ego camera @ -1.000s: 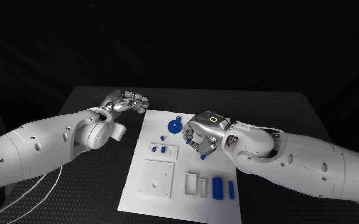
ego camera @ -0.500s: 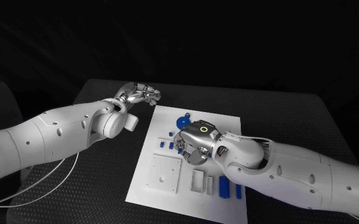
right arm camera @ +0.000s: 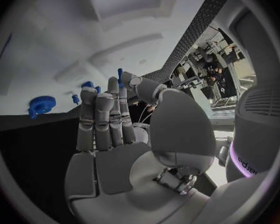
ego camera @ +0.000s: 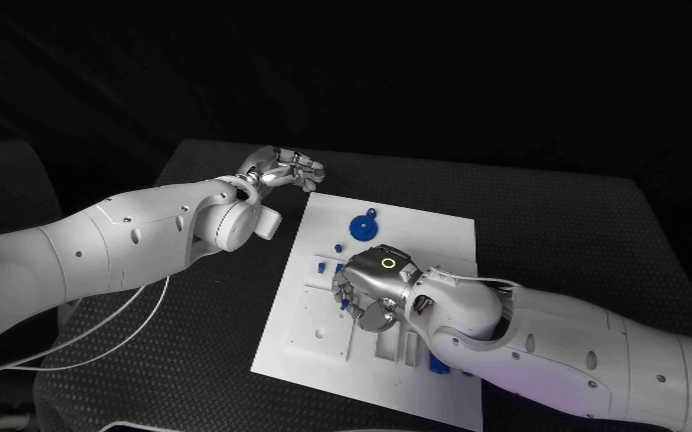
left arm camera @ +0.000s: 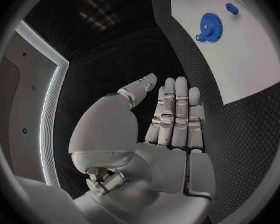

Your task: Assemble the parts on the task board

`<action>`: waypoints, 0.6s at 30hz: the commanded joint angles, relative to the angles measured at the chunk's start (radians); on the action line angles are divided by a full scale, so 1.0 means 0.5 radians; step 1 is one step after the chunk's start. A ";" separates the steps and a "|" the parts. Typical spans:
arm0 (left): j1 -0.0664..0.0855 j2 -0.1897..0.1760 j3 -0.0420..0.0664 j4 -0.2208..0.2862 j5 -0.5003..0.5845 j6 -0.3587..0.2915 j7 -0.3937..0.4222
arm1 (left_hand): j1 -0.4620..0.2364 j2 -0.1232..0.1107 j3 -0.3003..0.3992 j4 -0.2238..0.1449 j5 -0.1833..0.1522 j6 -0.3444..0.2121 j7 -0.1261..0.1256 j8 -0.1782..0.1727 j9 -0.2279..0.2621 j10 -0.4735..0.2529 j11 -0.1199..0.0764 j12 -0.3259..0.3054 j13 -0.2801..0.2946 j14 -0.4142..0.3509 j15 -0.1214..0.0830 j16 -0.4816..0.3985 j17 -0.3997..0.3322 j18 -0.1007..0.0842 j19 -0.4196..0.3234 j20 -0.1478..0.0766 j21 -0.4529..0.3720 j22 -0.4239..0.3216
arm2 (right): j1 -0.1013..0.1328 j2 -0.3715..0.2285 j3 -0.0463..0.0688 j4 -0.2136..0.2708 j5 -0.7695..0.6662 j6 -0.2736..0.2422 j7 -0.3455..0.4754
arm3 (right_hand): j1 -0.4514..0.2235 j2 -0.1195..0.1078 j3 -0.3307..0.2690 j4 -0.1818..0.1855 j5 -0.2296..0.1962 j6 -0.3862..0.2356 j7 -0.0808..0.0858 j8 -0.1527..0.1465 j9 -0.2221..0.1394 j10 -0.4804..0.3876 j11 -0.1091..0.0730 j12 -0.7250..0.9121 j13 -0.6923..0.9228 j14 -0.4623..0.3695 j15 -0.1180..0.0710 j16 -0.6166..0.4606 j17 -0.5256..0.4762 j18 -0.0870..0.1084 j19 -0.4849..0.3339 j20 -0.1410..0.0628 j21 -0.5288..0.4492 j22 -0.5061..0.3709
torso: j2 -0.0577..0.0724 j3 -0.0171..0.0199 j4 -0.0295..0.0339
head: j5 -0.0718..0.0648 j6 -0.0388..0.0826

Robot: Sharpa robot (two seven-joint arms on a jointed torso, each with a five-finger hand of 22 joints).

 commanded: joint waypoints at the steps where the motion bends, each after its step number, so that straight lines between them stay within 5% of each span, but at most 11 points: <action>1: 0.004 0.005 0.002 0.005 0.014 -0.002 0.021 | -0.014 0.005 -0.012 0.004 0.011 -0.010 -0.004 0.006 -0.002 -0.004 -0.001 -0.003 -0.003 0.017 -0.003 -0.007 0.002 0.011 0.001 0.006 -0.009 0.003 | -0.011 0.010 -0.002 -0.003 -0.043 0.034 0.022 | -0.003 0.022 -0.009 -0.008 0.011 0.014 -0.004 0.012 0.002 0.010 0.002 -0.001 0.002 -0.001 -0.012 -0.003 0.003 0.031 0.001 -0.010 0.008 0.028 | 0.000 -0.0006 0.000 | 0.017 -0.013; 18: 0.005 0.003 0.002 0.016 0.015 0.005 0.019 | -0.016 0.005 -0.013 0.006 0.010 -0.011 -0.004 0.007 -0.002 -0.004 -0.001 -0.003 -0.003 0.018 -0.002 -0.011 0.005 0.010 0.001 0.007 -0.011 0.003 | -0.035 0.037 -0.019 -0.029 -0.060 0.048 0.028 | -0.010 0.030 -0.019 -0.020 0.026 0.013 -0.004 0.010 0.008 0.011 0.002 -0.006 0.008 0.001 -0.012 -0.007 0.005 0.031 0.000 -0.010 0.008 0.028 | -0.001 0.0014 -0.005 | 0.037 -0.035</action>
